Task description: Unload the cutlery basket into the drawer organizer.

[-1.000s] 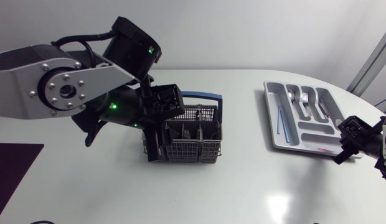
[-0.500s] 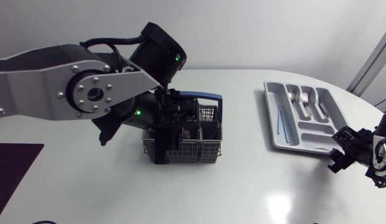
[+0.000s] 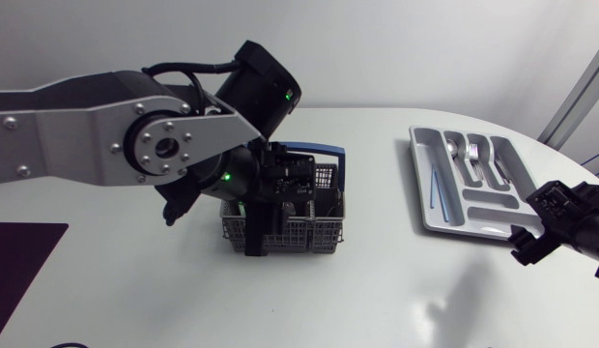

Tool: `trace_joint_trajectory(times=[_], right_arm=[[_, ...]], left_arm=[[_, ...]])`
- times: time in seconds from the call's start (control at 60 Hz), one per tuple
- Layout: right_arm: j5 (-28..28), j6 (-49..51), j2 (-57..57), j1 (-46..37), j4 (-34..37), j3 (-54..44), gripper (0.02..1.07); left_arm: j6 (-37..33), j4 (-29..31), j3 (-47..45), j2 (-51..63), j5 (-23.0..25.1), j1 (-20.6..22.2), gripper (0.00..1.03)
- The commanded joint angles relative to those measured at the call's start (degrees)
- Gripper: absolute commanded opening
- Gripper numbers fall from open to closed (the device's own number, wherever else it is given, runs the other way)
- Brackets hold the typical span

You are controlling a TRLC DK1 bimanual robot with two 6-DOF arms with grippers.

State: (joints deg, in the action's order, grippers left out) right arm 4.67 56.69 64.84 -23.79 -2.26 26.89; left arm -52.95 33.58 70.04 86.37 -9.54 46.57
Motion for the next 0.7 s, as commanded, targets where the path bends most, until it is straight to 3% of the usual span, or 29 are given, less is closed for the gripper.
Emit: trace_joint_trajectory(times=[0.0, 0.15, 0.417, 0.683], right_arm=[[0.08, -6.94, -4.90, 5.95, 6.74, 2.90, 1.01], [-0.54, -17.93, -7.09, 18.43, 18.70, 8.35, 1.00], [-0.98, -34.89, -4.28, 39.61, 29.60, 17.84, 0.97], [8.87, -44.73, 5.12, 48.14, 34.61, 27.86, 0.93]], left_arm=[[0.74, -0.01, -3.24, -2.17, -0.48, -0.51, 0.60], [2.76, -2.56, -7.73, -3.75, -0.39, -0.86, 0.61], [9.44, -3.00, -9.92, -5.51, 3.12, -3.24, 0.60], [15.59, -5.55, -13.35, -6.48, 8.40, -6.40, 0.60]])
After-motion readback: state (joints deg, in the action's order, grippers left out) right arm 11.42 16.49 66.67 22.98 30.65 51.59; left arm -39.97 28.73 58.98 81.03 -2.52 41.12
